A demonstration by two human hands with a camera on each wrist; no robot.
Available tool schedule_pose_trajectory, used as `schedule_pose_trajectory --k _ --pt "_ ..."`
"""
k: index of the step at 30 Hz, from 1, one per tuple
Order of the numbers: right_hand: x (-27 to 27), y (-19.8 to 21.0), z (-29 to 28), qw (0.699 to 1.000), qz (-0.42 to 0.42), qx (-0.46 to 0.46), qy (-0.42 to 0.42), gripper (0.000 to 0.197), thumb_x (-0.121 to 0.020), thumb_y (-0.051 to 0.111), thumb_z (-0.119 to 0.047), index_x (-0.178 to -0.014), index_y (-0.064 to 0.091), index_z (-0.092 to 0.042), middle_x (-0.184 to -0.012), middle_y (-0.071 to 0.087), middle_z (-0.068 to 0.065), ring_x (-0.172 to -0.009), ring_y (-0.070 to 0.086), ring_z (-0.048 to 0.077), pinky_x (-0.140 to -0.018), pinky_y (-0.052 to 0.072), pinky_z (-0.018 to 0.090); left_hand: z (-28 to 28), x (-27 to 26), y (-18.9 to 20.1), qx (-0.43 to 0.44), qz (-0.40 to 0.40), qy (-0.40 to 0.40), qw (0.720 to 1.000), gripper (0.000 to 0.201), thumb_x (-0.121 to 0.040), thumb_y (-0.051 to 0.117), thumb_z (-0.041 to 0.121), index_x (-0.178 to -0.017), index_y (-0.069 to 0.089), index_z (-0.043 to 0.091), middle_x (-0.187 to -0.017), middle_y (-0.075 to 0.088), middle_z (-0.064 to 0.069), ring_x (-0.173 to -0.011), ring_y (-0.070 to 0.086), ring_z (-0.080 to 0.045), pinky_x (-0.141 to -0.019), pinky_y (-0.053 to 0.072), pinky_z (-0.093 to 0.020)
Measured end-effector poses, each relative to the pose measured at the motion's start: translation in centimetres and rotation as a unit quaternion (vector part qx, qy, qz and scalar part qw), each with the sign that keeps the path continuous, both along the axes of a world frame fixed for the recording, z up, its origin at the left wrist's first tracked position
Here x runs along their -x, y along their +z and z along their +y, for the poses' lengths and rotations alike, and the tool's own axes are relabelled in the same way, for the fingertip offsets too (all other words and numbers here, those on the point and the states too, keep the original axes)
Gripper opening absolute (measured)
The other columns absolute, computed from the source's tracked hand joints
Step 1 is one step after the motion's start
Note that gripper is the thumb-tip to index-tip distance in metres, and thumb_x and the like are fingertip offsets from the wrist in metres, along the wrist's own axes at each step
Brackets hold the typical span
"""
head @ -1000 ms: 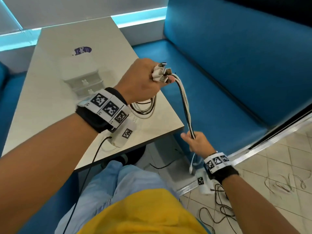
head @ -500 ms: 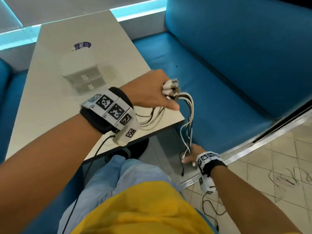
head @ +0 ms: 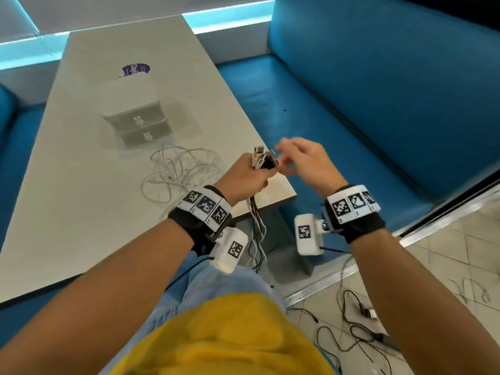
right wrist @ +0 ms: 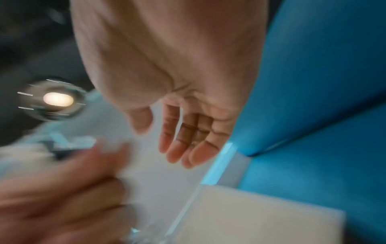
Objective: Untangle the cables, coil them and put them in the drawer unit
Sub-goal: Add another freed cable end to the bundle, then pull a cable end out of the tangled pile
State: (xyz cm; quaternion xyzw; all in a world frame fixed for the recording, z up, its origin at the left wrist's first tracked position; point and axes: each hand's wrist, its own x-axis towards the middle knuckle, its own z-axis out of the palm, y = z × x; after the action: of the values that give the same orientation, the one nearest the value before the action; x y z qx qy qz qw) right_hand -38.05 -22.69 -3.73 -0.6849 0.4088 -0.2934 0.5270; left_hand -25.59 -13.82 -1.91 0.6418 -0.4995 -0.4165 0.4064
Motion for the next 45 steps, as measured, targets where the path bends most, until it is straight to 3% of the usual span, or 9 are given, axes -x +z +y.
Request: schedule_pose_trajectory --k 7,10,13,20,26,29,35,40,45 --pt "-7.9 6.3 4.5 0.971 0.099 0.128 0.178 0.053 -0.097 0.037 -0.054 -0.103 0.07 -0.013 -0.106 0.069 -0.004 -0.097 0.062 0.011 -0.091 0.048 0.032 1.9 -3.3 1.6 0.039 -0.043 0.079 0.995 0.027 -0.092 0.032 -0.007 -0.072 0.039 0.009 -0.056 0.033 -0.005 -0.047 0.032 -0.015 -0.047 0.028 -0.026" --pt "-9.6 7.4 5.4 0.96 0.12 0.152 0.203 0.061 -0.096 0.036 -0.058 -0.098 0.069 -0.007 -0.1 0.071 0.004 -0.092 0.063 0.018 -0.087 0.048 0.034 2.8 -4.1 2.8 0.084 -0.093 0.117 0.985 0.031 -0.099 0.031 -0.002 -0.074 0.04 0.013 -0.061 0.039 -0.006 -0.053 0.039 -0.014 -0.043 0.034 -0.013" --pt "-11.5 7.8 6.1 0.944 0.135 0.227 0.2 0.049 -0.098 0.039 -0.046 -0.082 0.068 -0.009 -0.083 0.07 0.002 -0.08 0.063 0.017 -0.079 0.051 0.036 3.8 -5.6 3.0 0.111 -0.093 0.146 0.979 0.017 -0.097 0.037 0.001 -0.096 0.053 -0.001 -0.072 0.051 -0.023 -0.065 0.056 -0.024 -0.044 0.04 -0.028" --pt "-16.8 7.6 8.9 0.906 0.136 0.265 0.3 0.046 -0.101 0.035 -0.031 -0.069 0.056 -0.007 -0.075 0.064 0.008 -0.072 0.058 0.021 -0.068 0.042 0.032 8.4 -10.2 3.6 0.092 -0.111 0.196 0.97 0.039 -0.09 0.037 -0.008 -0.066 0.039 0.023 -0.053 0.034 0.009 -0.036 0.038 0.005 -0.037 0.025 -0.006" --pt "-19.6 8.3 9.6 0.913 0.105 0.125 0.374 0.055 -0.099 0.025 -0.054 -0.128 0.059 -0.022 -0.108 0.061 -0.012 -0.098 0.056 0.002 -0.083 0.042 0.015 11.0 -13.4 3.1 0.071 -0.028 0.265 0.961 0.026 -0.094 0.049 0.002 -0.069 0.054 0.007 -0.043 0.043 0.011 -0.035 0.038 0.0 -0.043 0.03 -0.018" --pt "-18.4 7.3 7.1 0.913 0.169 0.148 0.34 0.05 -0.097 0.033 -0.056 -0.125 0.057 -0.022 -0.088 0.052 -0.02 -0.074 0.051 -0.003 -0.063 0.037 0.015 12.9 -15.6 1.9 0.051 0.016 0.281 0.958 0.035 -0.097 0.054 0.029 -0.065 0.065 0.02 -0.044 0.035 0.011 -0.044 0.028 -0.011 -0.045 0.022 -0.026" --pt "-16.5 0.4 4.2 0.77 0.49 0.131 0.388 0.038 -0.087 0.064 -0.043 -0.119 0.057 -0.024 -0.108 0.065 0.003 -0.075 0.065 0.02 -0.067 0.05 0.032 14.8 -17.8 0.4 0.061 0.115 0.307 0.943 0.033 -0.099 0.05 0.031 -0.074 0.063 0.014 -0.051 0.025 0.006 -0.045 0.018 -0.011 -0.049 0.012 -0.032" --pt "-19.4 -1.7 3.9 0.775 0.461 0.215 0.376 0.035 -0.09 0.057 -0.016 -0.125 0.057 -0.022 -0.138 0.05 0.005 -0.125 0.048 0.024 -0.102 0.035 0.031 14.7 -18.1 0.0 0.065 0.142 0.306 0.939 0.032 -0.1 0.048 0.03 -0.076 0.06 0.012 -0.051 0.024 0.006 -0.043 0.018 -0.009 -0.047 0.012 -0.029" --pt "-21.0 -0.9 2.1 0.862 0.383 0.201 0.266 0.022 -0.087 0.051 -0.007 -0.089 0.068 -0.022 -0.111 0.065 0.008 -0.091 0.061 0.021 -0.077 0.043 0.025 14.8 -18.7 -0.6 0.069 0.157 0.312 0.934 0.031 -0.1 0.048 0.03 -0.077 0.059 0.011 -0.049 0.025 0.008 -0.042 0.018 -0.008 -0.045 0.014 -0.025"
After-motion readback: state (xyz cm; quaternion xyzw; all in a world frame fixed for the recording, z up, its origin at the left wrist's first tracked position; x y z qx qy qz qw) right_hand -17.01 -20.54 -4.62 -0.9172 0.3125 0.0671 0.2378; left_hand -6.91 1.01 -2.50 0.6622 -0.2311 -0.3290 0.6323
